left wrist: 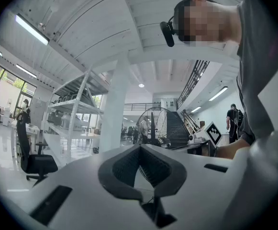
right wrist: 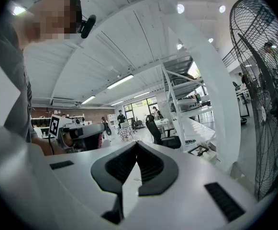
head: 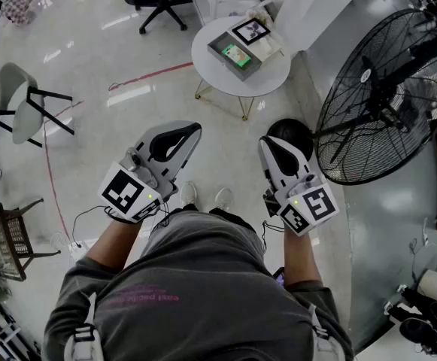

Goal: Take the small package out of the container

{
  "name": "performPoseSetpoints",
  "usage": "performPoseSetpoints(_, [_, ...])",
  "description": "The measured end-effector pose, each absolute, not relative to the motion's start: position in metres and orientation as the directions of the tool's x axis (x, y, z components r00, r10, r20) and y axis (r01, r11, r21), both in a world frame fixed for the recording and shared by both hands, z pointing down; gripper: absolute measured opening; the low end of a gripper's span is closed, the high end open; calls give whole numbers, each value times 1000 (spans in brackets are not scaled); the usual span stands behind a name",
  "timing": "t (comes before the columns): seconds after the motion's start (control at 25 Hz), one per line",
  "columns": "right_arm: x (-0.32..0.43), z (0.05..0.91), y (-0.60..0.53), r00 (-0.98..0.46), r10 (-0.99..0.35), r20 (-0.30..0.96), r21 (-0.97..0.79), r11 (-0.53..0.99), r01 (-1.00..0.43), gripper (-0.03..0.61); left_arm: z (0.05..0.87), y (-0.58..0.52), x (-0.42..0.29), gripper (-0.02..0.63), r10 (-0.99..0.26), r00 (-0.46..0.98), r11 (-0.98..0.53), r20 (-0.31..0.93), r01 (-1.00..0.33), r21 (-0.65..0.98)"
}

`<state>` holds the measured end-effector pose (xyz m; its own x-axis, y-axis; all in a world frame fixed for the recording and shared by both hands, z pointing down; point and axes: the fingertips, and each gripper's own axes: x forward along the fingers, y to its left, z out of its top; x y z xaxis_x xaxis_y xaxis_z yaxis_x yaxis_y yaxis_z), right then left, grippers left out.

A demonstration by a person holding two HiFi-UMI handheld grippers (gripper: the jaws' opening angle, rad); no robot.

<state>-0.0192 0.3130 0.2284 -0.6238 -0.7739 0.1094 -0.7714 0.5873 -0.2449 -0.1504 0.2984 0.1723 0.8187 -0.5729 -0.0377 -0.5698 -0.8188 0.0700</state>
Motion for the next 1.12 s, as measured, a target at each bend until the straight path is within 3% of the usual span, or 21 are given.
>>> performPoseSetpoints(1.12, [37, 236, 333, -704, -704, 91, -231, 673, -703, 21, 183, 329, -80, 14, -635, 772, -772, -30, -633, 53])
